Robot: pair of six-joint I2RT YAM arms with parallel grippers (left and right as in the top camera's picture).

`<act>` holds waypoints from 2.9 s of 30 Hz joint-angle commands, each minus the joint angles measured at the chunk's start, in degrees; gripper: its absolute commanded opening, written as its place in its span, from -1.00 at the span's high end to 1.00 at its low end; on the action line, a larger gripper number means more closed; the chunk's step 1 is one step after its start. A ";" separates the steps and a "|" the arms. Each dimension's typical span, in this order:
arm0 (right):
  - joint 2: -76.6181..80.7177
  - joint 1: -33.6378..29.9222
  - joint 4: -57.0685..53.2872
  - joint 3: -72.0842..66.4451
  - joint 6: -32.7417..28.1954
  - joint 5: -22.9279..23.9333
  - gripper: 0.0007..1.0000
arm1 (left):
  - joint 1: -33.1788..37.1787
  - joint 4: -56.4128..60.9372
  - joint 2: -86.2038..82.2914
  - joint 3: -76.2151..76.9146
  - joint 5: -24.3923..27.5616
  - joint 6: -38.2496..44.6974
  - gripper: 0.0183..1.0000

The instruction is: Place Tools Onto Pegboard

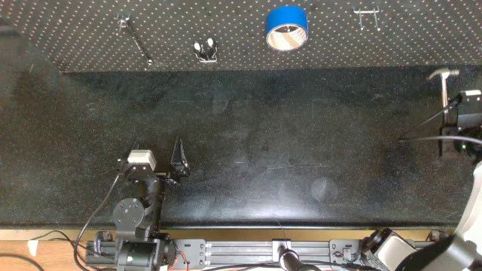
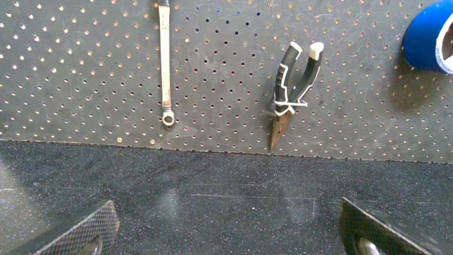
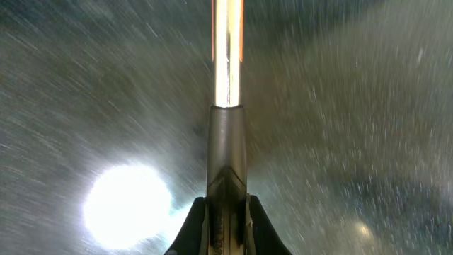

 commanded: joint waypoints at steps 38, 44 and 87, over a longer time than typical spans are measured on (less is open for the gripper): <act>1.05 32.30 15.13 6.05 16.92 3.17 -0.96 | -0.28 -0.33 -0.48 -0.13 0.37 0.55 -0.99; 1.05 32.33 14.88 6.01 16.90 3.17 -0.98 | -0.28 -0.33 -0.48 -0.13 0.37 0.55 -0.98; -76.06 38.47 39.04 -55.12 46.23 13.68 -0.95 | -0.28 -0.33 -0.48 -0.13 0.39 0.55 -0.99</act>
